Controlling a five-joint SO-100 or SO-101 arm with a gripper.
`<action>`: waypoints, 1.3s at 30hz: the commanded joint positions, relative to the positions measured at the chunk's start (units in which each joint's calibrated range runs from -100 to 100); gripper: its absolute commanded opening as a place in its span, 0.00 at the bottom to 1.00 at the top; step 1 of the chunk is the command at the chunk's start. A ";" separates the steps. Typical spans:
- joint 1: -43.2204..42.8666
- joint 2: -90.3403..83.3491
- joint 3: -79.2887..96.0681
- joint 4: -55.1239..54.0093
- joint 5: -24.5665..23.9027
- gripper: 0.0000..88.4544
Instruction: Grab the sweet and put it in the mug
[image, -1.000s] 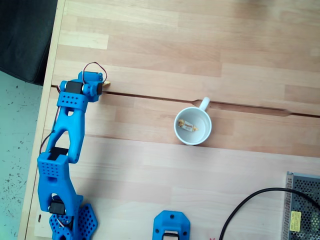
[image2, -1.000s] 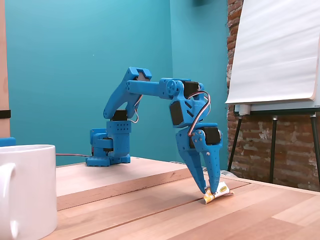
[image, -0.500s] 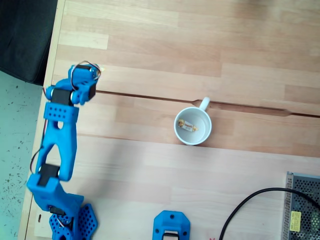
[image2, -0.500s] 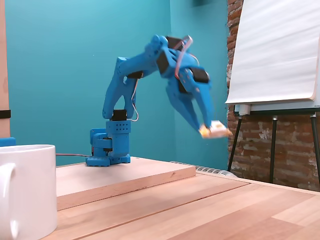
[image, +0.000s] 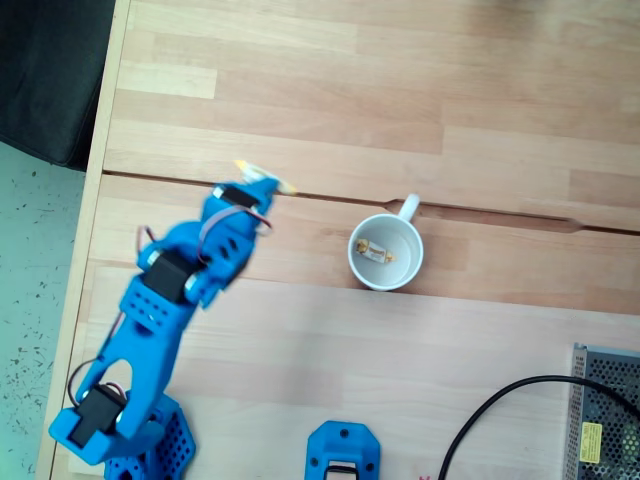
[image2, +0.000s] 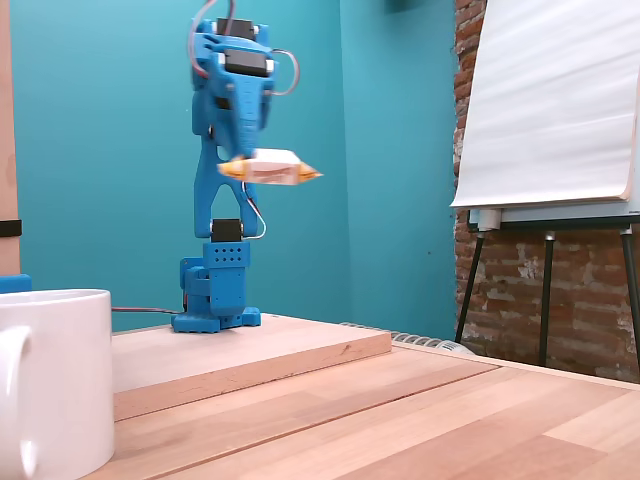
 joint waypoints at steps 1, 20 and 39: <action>5.83 -4.57 0.93 0.13 3.08 0.04; 22.39 -0.61 5.21 -11.41 17.68 0.04; 16.43 11.35 5.12 -16.00 17.63 0.04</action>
